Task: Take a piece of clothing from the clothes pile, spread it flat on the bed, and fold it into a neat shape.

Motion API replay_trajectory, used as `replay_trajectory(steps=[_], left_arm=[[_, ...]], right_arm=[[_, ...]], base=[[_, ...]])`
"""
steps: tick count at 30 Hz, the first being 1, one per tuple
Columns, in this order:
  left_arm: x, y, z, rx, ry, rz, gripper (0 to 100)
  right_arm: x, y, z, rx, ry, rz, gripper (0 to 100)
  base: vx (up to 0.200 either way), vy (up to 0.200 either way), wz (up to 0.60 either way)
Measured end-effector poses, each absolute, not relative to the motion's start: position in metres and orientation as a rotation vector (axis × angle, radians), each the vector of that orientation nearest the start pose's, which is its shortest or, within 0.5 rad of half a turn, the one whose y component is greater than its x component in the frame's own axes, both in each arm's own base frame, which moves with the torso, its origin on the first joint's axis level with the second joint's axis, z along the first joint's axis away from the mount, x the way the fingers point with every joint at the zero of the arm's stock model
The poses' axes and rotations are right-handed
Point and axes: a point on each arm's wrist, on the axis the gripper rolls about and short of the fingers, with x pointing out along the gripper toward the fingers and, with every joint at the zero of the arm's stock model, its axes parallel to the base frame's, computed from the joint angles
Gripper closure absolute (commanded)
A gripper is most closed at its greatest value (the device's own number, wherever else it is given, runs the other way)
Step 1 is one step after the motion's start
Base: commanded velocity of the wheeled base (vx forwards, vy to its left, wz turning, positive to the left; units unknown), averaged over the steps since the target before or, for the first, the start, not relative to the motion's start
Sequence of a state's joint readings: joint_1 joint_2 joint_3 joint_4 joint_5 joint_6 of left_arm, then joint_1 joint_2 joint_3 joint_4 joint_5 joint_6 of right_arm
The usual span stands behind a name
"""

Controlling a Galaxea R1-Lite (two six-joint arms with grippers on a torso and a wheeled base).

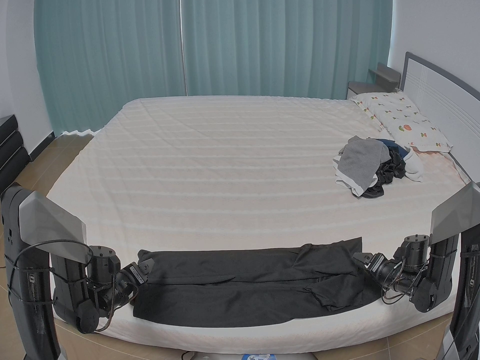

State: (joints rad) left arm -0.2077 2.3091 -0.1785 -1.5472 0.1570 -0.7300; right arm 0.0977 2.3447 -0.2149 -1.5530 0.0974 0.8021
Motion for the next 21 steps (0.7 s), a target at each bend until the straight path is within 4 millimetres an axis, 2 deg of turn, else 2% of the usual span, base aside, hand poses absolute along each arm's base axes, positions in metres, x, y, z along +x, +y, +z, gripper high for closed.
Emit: replay_trajectory(steps=[7, 13, 21], left_arm=[[0.254, -0.049, -0.032, -0.422, 0.605, 0.116, 0], [0.26, -0.054, -0.046, -0.394, 0.635, 0.091, 0], [0.262, -0.058, -0.054, -0.382, 0.657, 0.083, 0]], right_arm=[[0.264, 0.029, -0.03, 0.775, 0.628, -0.052, 0], [0.264, 0.03, -0.031, 0.772, 0.633, -0.049, 0], [0.263, 0.031, -0.031, 0.771, 0.634, -0.048, 0]], base=[[0.0, 0.0, 0.0], [0.0, 0.0, 0.0], [0.0, 0.0, 0.0]])
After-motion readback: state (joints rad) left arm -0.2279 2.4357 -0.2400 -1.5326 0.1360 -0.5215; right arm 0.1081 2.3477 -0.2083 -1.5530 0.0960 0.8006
